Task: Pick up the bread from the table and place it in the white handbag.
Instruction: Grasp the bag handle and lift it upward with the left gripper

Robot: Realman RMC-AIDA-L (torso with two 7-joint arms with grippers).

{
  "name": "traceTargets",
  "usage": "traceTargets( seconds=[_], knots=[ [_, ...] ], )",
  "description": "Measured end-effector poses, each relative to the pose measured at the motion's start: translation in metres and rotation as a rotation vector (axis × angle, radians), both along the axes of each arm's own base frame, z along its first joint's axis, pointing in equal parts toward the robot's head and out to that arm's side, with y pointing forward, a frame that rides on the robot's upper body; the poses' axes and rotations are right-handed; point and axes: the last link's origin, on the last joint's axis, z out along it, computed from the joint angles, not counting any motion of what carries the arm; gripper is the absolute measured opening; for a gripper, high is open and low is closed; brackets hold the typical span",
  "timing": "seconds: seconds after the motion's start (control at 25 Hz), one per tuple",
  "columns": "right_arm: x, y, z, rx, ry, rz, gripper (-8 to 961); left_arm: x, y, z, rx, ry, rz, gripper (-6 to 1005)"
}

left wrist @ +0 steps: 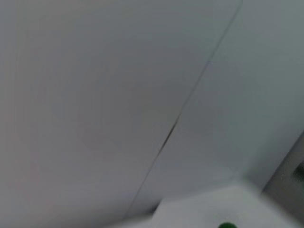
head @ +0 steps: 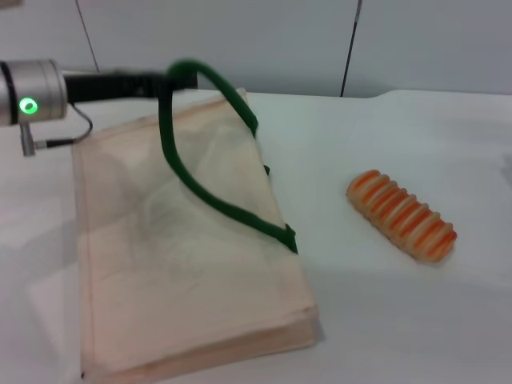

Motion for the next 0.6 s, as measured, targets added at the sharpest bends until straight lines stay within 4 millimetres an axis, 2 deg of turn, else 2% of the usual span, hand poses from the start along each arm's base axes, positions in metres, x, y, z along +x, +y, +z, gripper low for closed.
traceTargets(
  seconds=[0.24, 0.6],
  knots=[
    [0.001, 0.0, 0.001, 0.007, 0.008, -0.006, 835, 0.022, -0.011, 0.029, 0.066, -0.138, -0.209, 128],
    [0.002, -0.001, 0.001, 0.008, 0.01, -0.01, 830, 0.036, -0.025, 0.05, 0.033, -0.186, -0.345, 128]
  ],
)
